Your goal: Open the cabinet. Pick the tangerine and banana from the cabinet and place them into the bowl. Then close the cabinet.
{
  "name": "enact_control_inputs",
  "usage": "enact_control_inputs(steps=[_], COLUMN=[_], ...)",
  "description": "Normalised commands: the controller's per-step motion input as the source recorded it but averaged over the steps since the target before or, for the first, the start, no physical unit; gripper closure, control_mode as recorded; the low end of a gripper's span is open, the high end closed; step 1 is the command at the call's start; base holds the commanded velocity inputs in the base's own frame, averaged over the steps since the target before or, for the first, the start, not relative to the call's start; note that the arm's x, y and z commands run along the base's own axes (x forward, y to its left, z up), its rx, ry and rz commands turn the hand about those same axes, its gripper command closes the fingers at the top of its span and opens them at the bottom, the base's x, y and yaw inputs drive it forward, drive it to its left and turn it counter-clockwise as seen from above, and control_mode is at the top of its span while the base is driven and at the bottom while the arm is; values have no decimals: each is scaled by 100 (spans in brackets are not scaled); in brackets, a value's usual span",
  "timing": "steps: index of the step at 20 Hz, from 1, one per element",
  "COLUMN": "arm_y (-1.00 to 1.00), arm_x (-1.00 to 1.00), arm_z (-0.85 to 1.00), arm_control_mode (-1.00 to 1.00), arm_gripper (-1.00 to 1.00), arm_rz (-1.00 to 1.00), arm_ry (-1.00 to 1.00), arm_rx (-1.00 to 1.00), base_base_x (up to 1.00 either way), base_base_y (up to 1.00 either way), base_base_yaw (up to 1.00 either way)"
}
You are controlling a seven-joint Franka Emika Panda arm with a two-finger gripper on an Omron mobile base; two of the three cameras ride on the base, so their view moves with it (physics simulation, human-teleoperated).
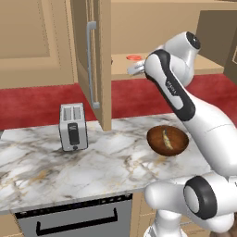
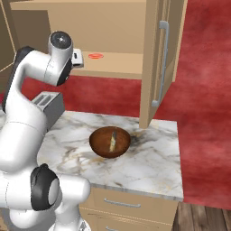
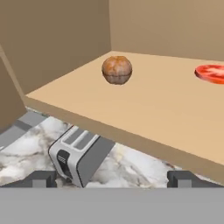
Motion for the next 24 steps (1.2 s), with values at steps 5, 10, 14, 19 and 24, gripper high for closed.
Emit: enact_control_inputs(steps=[5,10,14,19,24], arm_y=[19,19,21,25,15], arm_x=[38,39,36,36,41], arm_z=[10,2,0,0,0], arm_control_mode=[-100,-100,-100,-100,-100], arm_gripper=[-100,-100,-100,-100,-100], arm_rz=[0,0,0,0,0], arm_ry=[-2,-1,0,0,0], arm_rx=[0,0,0,0,0], base_base_x=[0,0,0,0,0], base_base_y=[0,0,0,0,0], base_base_yaw=[0,0,0,0,0])
